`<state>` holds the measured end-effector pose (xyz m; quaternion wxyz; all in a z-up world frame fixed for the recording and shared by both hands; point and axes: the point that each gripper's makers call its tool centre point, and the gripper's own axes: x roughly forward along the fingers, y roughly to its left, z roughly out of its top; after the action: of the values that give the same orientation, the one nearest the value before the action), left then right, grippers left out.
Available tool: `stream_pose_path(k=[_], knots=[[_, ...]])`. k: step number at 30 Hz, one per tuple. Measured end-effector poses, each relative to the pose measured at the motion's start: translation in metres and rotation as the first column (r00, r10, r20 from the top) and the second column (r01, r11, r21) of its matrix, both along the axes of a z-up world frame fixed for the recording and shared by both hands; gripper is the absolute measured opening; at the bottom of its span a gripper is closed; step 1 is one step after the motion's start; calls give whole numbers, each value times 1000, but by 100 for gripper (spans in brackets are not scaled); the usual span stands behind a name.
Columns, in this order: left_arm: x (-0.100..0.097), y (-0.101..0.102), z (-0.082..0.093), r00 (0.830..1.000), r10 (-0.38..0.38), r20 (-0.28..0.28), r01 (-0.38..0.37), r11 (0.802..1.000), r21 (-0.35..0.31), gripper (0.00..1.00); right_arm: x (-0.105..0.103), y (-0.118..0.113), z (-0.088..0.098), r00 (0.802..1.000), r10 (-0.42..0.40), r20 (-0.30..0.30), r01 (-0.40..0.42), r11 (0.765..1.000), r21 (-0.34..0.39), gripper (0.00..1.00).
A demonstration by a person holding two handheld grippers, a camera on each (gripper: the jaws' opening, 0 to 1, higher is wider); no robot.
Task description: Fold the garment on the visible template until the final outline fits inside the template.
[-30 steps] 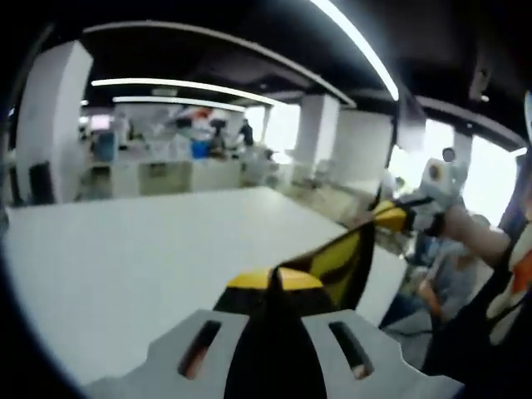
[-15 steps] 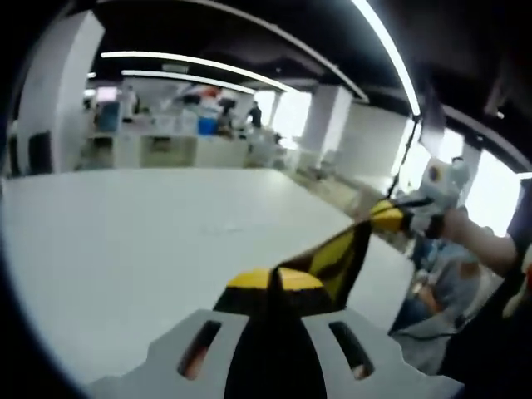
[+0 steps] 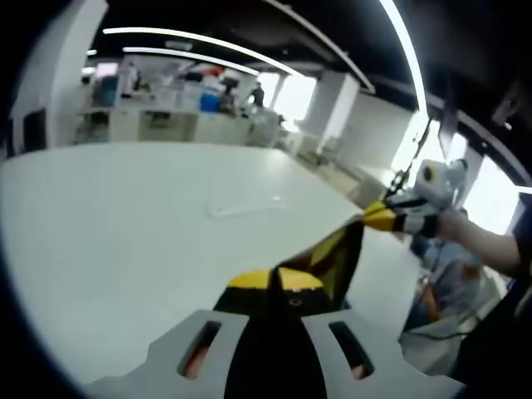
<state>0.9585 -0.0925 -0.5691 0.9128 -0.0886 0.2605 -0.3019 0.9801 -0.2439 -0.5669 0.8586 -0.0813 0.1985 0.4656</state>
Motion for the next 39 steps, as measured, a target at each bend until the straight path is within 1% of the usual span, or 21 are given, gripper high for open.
stream_pose_path(k=[2, 4, 7, 9, 11, 14, 15, 16, 19, 22, 26, 28, 32, 35, 39], knots=[[9, 1, -7, 1000, -1, -11, 1, 1000, 4, 0, 10, 1, -12, 1000, -4, -13, 3, 1000, -5, 2], [17, 1, -15, 1000, -2, -21, 2, 1000, 10, 0, 18, 0, -24, 999, -11, -39, 11, 1000, -10, 2], [28, 0, -26, 999, -5, -34, 6, 1000, 26, 0, 29, 1, -37, 998, -19, -60, 18, 1000, -18, 2], [35, 0, -35, 999, -6, -44, 8, 999, 33, 0, 37, 1, -45, 998, -22, -62, 20, 999, -31, 2], [39, 0, -41, 999, -5, -52, 7, 999, 39, 0, 44, 1, -53, 995, -33, -93, 30, 999, -25, 2], [47, 2, -55, 997, 1, -74, 3, 999, 44, 0, 52, 3, -60, 990, -48, -132, 49, 999, 3, 2], [50, 2, -60, 996, 6, -86, -2, 999, 39, 0, 59, 3, -68, 988, -57, -141, 56, 998, -6, 2], [52, 3, -64, 996, 8, -94, -5, 999, 38, 0, 60, 3, -70, 988, -57, -144, 56, 998, -7, 2], [60, 4, -75, 993, 23, -119, -17, 999, 51, 0, 70, 6, -85, 980, -65, -188, 66, 998, -4, 2], [69, 5, -81, 991, 31, -129, -24, 998, 55, 0, 78, 6, -95, 975, -76, -210, 76, 997, -8, 2], [80, 4, -89, 989, 38, -146, -30, 998, 58, 0, 88, 6, -107, 968, -91, -234, 90, 996, -15, 2], [88, 4, -95, 987, 43, -155, -33, 997, 65, 0, 93, 5, -117, 963, -97, -249, 94, 995, -26, 2], [99, 3, -104, 985, 51, -167, -39, 997, 72, 0, 98, 4, -128, 957, -113, -269, 107, 994, -35, 3], [110, 4, -115, 983, 52, -175, -38, 996, 82, 0, 103, 1, -140, 948, -128, -292, 120, 992, -44, 3], [122, 4, -130, 978, 59, -198, -41, 995, 93, 0, 110, 0, -150, 940, -148, -306, 139, 989, -53, 3]])
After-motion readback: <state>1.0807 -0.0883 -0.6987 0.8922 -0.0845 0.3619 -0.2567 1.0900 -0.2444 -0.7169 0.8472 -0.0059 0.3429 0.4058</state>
